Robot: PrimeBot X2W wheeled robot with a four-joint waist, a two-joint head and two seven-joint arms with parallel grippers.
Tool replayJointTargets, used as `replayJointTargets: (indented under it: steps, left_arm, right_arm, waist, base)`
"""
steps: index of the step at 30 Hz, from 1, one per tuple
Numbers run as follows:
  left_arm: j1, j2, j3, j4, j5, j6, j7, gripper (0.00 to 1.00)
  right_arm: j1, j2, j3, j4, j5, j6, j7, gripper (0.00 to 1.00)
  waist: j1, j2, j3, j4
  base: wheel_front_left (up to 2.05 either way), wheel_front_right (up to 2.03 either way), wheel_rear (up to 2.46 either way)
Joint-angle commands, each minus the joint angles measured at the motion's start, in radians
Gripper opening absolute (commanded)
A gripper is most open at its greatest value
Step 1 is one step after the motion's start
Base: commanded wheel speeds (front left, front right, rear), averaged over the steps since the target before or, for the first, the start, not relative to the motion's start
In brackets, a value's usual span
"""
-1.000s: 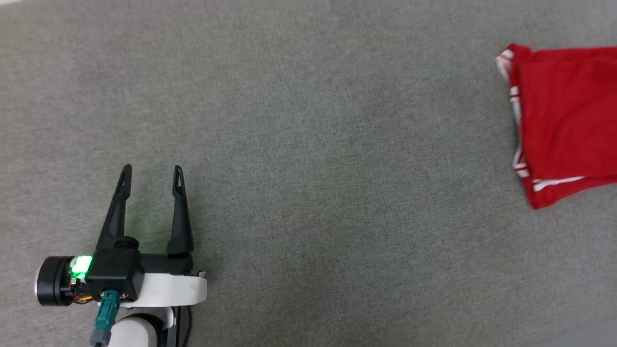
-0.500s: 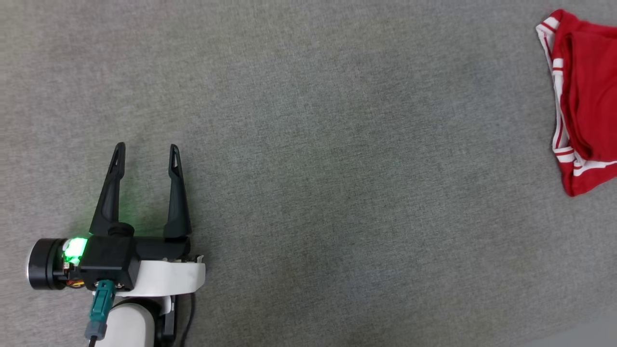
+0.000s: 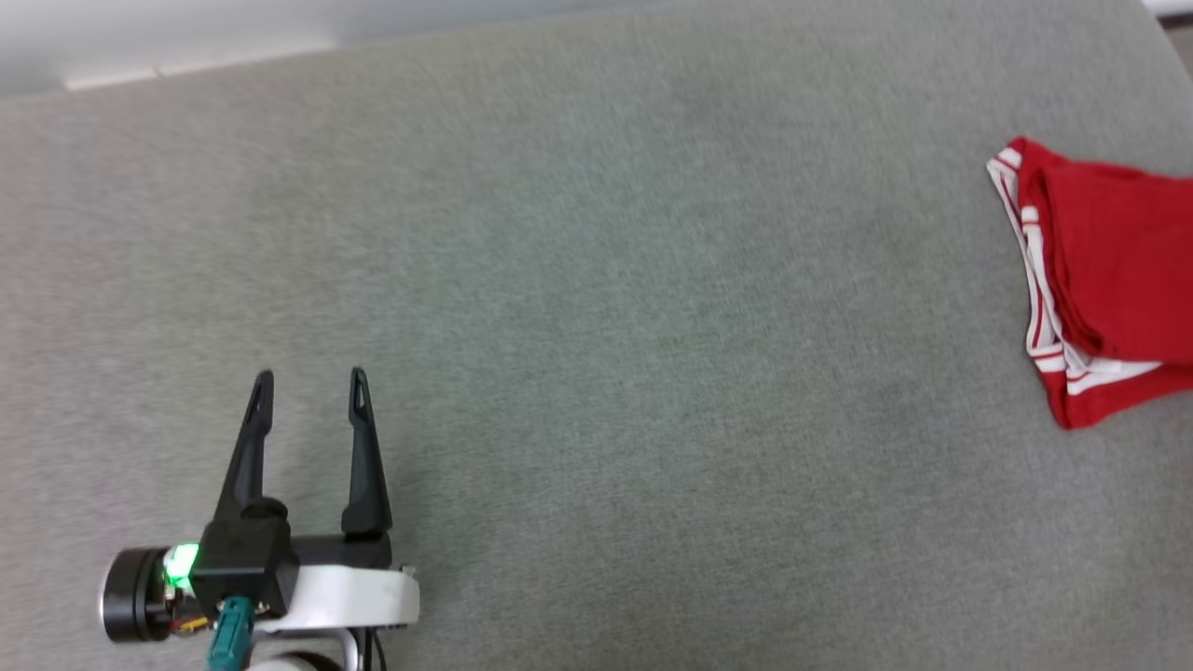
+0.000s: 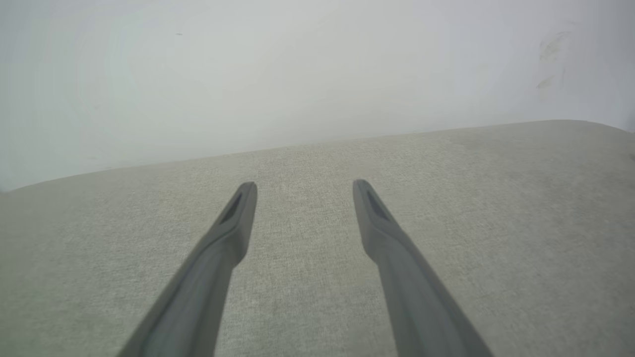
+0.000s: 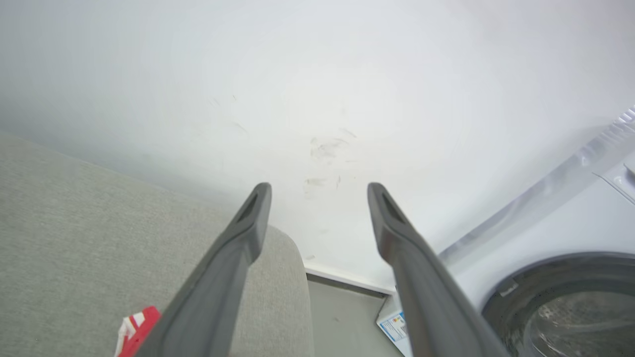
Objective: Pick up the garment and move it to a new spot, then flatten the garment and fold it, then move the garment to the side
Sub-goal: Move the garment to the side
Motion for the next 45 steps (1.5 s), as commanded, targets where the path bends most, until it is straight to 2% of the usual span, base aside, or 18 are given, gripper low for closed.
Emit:
replayJointTargets:
  steps: [1, 6, 10, 13, 18, 30, 45]
  left_arm:
    - [0.023, -0.006, 0.0, 0.003, -0.005, 0.006, -0.002, 1.0]
    - [0.059, -0.013, -0.004, 0.012, -0.007, 0.013, -0.002, 1.0]
    - [0.082, -0.016, -0.007, 0.025, -0.013, 0.01, -0.002, 1.0]
    - [0.095, -0.018, -0.012, 0.037, -0.014, 0.008, -0.002, 1.0]
    - [0.118, -0.022, -0.013, 0.058, -0.016, 0.005, -0.002, 1.0]
    - [0.18, -0.024, -0.006, 0.085, -0.019, -0.018, -0.002, 1.0]
    - [0.216, -0.029, 0.002, 0.088, -0.051, -0.055, -0.002, 1.0]
  right_arm:
    - [0.038, 0.052, -0.032, -0.034, -0.039, -0.001, -0.03, 1.0]
    - [0.142, 0.206, -0.131, -0.217, -0.132, -0.001, -0.054, 1.0]
    - [0.291, 0.324, -0.159, -0.373, -0.167, -0.001, -0.053, 1.0]
    - [0.386, 0.396, -0.161, -0.446, -0.162, -0.001, -0.054, 1.0]
    - [0.549, 0.477, -0.178, -0.513, -0.152, -0.001, -0.054, 1.0]
    - [0.916, 0.592, -0.281, -0.636, -0.132, -0.001, -0.054, 1.0]
    - [1.121, 0.626, -0.335, -0.73, -0.054, -0.001, -0.054, 1.0]
  waist:
    - [0.0, 0.0, -0.056, 0.033]
    - [0.0, 0.0, -0.115, 0.07]
    - [0.0, 0.0, -0.154, 0.097]
    - [0.0, 0.0, -0.178, 0.116]
    - [0.0, 0.0, -0.225, 0.145]
    - [0.0, 0.0, -0.314, 0.178]
    - [0.0, 0.0, -0.352, 0.195]
  base:
    - [0.0, 0.0, 0.0]
    - [0.0, 0.0, 0.0]
    - [0.0, 0.0, 0.0]
    - [0.0, 0.0, 0.0]
    - [0.0, 0.0, 0.0]
    - [0.0, 0.0, 0.0]
    - [0.0, 0.0, 0.0]
